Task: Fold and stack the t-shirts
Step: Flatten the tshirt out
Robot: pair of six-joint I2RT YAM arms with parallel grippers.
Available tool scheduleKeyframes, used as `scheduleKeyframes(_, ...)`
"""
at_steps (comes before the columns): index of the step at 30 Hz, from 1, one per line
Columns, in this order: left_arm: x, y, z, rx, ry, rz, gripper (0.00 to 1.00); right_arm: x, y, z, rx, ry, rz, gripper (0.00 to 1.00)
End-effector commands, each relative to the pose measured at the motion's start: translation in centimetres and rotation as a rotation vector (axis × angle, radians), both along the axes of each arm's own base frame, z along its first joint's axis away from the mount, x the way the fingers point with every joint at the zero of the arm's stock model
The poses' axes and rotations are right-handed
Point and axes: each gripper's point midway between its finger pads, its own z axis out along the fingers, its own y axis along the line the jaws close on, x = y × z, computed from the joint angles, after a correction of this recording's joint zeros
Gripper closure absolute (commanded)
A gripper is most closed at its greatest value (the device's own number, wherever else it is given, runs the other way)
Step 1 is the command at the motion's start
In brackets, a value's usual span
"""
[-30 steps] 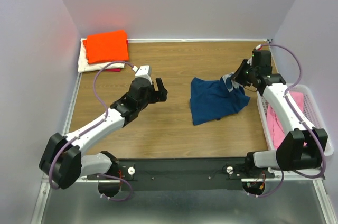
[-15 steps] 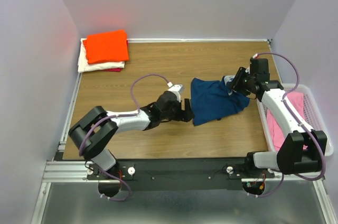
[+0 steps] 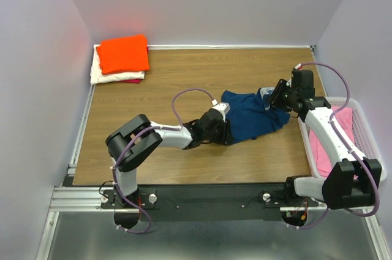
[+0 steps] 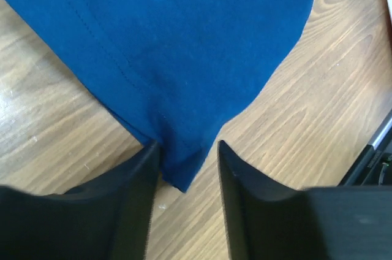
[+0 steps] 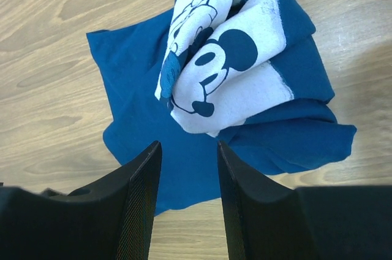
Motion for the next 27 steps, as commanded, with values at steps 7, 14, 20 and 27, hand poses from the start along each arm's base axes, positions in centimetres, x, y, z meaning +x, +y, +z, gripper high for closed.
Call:
scheduleKeyframes(7, 3.1, 1.5, 4.8, 0.015, -0.149, 0.121, 1.0, -0.2, -0.7, 0.3, -0.029, -0.023, -0.031, 0.51)
scheduleKeyframes(14, 7.0, 10.7, 15.0, -0.035, -0.289, 0.368, 1.0, -0.8, -1.0, 0.6, -0.04, -0.044, -0.043, 0.43)
scheduleKeyframes(20, 9.4, 20.4, 20.8, -0.071, -0.385, 0.57, 1.0, -2.4, 0.2, -0.7, -0.01, -0.016, -0.016, 0.39)
scheduleKeyframes(27, 9.7, 24.3, 22.3, -0.027, -0.425, 0.638, 1.0, -4.8, 3.0, -4.3, -0.011, 0.05, 0.012, 0.4)
